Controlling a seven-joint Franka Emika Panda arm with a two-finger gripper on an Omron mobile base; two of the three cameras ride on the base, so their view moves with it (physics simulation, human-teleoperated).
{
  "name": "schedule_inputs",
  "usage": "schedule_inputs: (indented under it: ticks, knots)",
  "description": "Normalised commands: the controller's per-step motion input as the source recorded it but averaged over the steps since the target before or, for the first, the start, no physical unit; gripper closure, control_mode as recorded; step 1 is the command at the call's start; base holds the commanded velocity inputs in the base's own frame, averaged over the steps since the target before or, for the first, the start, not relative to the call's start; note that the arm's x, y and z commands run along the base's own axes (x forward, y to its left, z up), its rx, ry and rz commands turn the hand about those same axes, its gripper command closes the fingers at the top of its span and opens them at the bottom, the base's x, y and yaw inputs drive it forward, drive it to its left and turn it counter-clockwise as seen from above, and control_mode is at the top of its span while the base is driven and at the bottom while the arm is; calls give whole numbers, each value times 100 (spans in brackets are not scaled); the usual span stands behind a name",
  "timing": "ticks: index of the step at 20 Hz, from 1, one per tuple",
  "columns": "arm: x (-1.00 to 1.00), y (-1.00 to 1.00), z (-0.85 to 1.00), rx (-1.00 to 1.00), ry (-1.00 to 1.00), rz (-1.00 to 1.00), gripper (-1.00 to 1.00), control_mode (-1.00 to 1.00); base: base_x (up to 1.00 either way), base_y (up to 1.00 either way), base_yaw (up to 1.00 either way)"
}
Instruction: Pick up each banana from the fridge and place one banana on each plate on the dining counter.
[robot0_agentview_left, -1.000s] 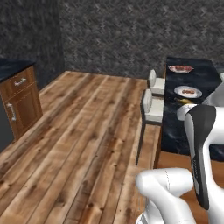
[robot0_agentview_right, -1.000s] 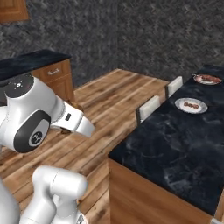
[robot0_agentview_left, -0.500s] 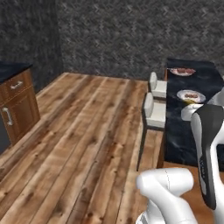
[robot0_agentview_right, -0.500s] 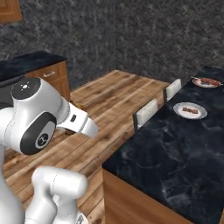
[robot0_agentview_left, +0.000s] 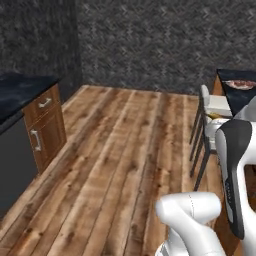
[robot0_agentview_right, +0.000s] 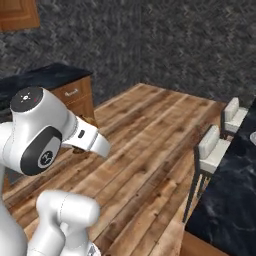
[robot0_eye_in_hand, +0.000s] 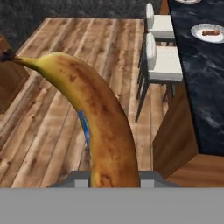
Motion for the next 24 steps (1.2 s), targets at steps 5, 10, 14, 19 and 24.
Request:
schedule_inputs:
  ticks: [5,10,14,19,24]
  knots:
    - [0,0,0,0,0,0,100,100,34,98,-48]
    - [0,0,0,0,0,0,100,100,46,82,-61]
    - [0,0,0,0,0,0,100,100,62,74,-63]
    - [0,0,0,0,0,0,100,100,84,68,-62]
    - [0,0,0,0,0,0,100,100,88,72,-59]
